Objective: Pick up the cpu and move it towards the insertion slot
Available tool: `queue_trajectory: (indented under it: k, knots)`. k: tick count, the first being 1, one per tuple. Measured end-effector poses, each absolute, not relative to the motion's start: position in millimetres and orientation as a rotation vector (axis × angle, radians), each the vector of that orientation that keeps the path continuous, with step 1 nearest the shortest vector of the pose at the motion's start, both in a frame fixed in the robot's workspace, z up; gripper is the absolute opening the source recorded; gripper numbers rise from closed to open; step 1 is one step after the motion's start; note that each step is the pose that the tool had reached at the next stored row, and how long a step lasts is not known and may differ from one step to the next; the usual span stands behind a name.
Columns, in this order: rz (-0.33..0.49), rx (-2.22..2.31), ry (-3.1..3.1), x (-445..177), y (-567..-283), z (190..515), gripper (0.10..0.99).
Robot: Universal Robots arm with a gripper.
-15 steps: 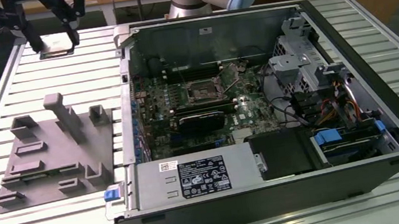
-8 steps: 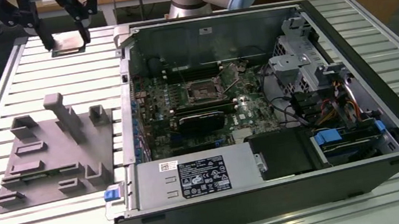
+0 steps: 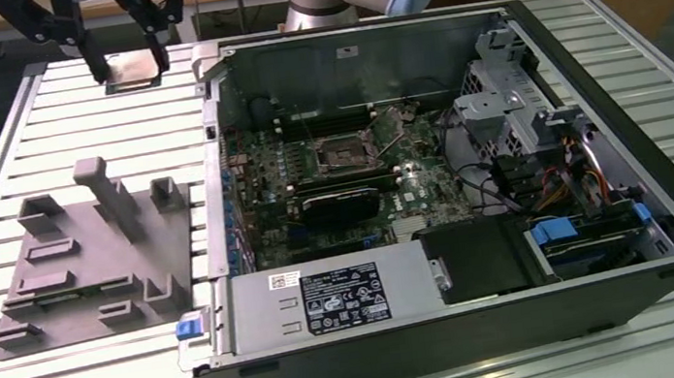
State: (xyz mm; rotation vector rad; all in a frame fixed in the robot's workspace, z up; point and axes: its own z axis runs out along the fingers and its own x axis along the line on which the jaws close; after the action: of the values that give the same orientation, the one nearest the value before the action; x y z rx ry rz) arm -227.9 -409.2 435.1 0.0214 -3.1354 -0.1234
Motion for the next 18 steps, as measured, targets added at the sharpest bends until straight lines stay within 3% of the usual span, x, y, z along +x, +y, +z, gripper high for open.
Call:
queue_trajectory:
  k: [18]
  knots:
    - [-0.134,0.022,-3.135,-187,-409,433,0.533]
